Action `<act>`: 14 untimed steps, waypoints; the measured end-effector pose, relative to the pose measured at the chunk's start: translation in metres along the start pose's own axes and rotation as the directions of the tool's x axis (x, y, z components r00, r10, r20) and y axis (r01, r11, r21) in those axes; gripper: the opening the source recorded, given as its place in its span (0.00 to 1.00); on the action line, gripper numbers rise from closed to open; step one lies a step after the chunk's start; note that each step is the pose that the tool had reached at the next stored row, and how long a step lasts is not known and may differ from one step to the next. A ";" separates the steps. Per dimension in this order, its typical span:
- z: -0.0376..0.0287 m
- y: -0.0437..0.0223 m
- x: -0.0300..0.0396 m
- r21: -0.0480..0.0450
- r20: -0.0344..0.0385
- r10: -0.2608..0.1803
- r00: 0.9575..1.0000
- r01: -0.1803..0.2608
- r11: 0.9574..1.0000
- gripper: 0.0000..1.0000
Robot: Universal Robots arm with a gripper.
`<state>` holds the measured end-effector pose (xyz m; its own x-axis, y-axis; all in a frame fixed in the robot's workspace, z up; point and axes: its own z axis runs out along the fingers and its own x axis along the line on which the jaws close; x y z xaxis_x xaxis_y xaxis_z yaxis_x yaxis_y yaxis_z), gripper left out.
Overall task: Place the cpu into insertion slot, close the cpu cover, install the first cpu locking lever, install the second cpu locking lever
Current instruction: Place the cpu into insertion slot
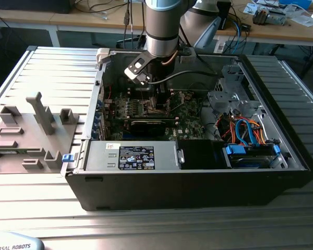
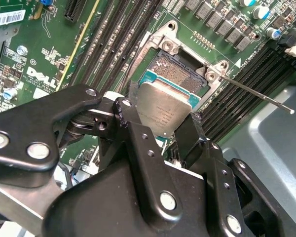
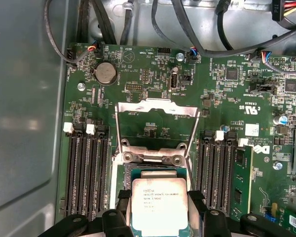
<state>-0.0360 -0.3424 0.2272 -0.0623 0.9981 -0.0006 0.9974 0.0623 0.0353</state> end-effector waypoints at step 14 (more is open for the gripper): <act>0.0016 -0.0001 0.0000 0.000 0.003 0.000 1.000 0.000 1.000 0.54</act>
<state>-0.0360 -0.3424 0.2255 -0.0622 0.9981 -0.0038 0.9974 0.0623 0.0351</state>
